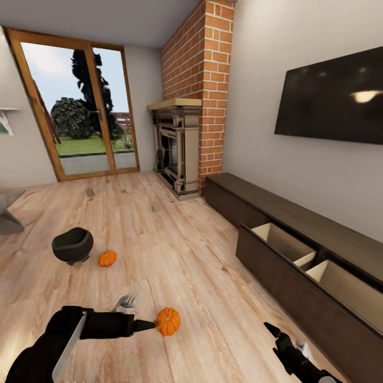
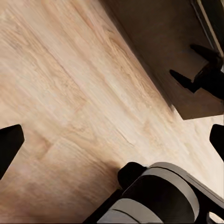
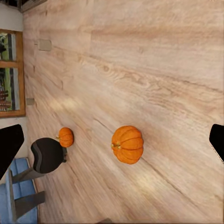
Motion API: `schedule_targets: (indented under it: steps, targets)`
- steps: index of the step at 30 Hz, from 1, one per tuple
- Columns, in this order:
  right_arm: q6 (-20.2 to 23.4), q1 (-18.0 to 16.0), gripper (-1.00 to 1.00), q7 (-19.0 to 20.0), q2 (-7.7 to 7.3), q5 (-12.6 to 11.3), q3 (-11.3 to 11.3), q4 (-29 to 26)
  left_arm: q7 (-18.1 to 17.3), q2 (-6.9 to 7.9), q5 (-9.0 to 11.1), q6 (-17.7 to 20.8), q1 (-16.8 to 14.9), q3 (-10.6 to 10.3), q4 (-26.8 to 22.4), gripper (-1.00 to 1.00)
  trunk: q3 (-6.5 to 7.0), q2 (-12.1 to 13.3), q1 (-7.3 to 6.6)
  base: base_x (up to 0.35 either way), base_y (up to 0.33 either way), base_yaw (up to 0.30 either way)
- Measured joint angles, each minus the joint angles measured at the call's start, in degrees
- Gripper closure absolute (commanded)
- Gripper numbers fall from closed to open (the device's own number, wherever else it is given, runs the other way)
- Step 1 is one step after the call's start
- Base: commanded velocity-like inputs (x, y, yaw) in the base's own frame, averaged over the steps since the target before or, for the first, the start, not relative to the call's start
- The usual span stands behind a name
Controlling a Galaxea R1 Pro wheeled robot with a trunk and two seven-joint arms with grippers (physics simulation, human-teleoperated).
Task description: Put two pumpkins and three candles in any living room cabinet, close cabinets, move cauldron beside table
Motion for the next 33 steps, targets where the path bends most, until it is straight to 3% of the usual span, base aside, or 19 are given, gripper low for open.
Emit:
schedule_targets:
  steps: [3,5,10,15,19,23,33]
  targets:
    - [-2.3,0.0,-1.0,-2.9,0.04,0.2,0.1,0.0,13.4,-0.94,0.5,-0.4,0.3,0.0,3.6,-1.0,0.0,0.0,0.0,0.0,0.0,0.292]
    - [-3.2,0.0,-1.0,-4.9,0.04,0.2,0.2,-0.1,19.3,-2.21,0.9,-1.4,0.3,0.0,5.6,-1.0,0.0,0.0,0.0,0.0,0.0,0.292]
    - [-4.8,0.0,-1.0,-6.6,0.05,0.3,1.5,-0.2,27.2,-4.5,1.1,-7.6,0.4,0.4,10.5,-1.0,0.0,0.0,0.0,0.0,0.0,0.292]
    - [-5.2,0.0,-1.0,-6.9,0.05,0.2,3.8,-0.2,34.7,-6.68,1.2,-9.0,0.4,1.1,11.9,-1.0,0.0,0.0,0.0,0.0,0.0,0.292]
    - [-5.3,0.0,-1.0,-6.9,0.05,0.2,4.3,-0.2,43.9,-8.95,2.1,-9.7,0.4,3.0,13.1,-1.0,0.0,0.0,0.0,0.0,0.0,0.292]
    - [-5.9,0.0,-1.0,-6.9,0.05,0.3,4.4,-0.2,46.2,-9.81,3.6,-11.0,0.4,3.7,13.9,-1.0,0.0,0.0,0.0,0.0,0.0,0.292]
    - [-8.9,0.0,-1.0,-6.4,-0.35,0.6,4.6,-0.3,46.5,-9.76,4.3,-12.1,0.5,3.9,14.1,-1.0,0.0,0.0,-0.02,0.096,-0.115,0.202]
